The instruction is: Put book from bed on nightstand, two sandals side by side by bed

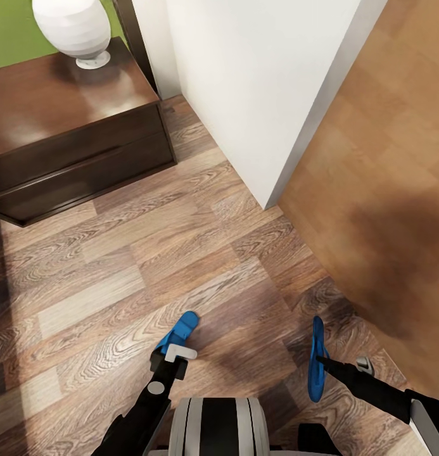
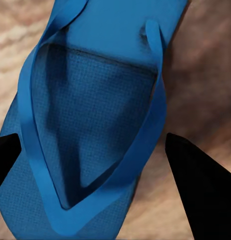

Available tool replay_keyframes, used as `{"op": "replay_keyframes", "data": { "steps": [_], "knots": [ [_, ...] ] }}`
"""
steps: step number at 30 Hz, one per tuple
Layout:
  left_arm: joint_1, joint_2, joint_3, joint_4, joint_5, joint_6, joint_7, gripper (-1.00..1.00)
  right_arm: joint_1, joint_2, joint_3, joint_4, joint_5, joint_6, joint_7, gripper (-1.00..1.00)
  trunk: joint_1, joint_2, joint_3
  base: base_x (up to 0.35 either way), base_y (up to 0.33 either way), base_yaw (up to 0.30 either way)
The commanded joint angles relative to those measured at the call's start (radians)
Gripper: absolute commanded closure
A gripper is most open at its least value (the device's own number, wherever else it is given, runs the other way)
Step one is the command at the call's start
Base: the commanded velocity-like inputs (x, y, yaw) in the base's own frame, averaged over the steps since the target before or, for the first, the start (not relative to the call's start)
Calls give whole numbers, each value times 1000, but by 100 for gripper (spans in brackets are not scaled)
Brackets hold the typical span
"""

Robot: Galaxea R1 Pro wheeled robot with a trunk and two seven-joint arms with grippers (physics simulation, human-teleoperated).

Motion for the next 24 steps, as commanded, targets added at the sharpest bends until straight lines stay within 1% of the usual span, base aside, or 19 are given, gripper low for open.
{"op": "replay_keyframes", "data": {
  "steps": [1, 14, 17, 21, 24],
  "knots": [
    [0, 0, -3, -1, -11, 8, 5, 100, 0, 0, -1, 0, -3, 6, 0, 100, 0, 0, 0, 0, 0, 0],
    [0, 0, -3, -1, -11, 8, 5, 100, 0, 0, -1, 0, -3, 6, 0, 100, 0, 0, 0, 0, 0, 0],
    [0, -1, -3, -1, -11, 9, 5, 100, 0, 0, -2, 0, -3, 6, 0, 100, -1, 1, 11, 0, 0, 0],
    [0, -1, -3, -1, -12, 9, 6, 100, 0, 0, -2, 0, -3, 6, 0, 100, -1, 1, 11, 0, 0, 0],
    [0, -1, -4, -1, -12, 9, 6, 100, 0, 0, -2, 0, -3, 6, 0, 100, -3, 1, 23, 0, 0, 0]
  ]
}}
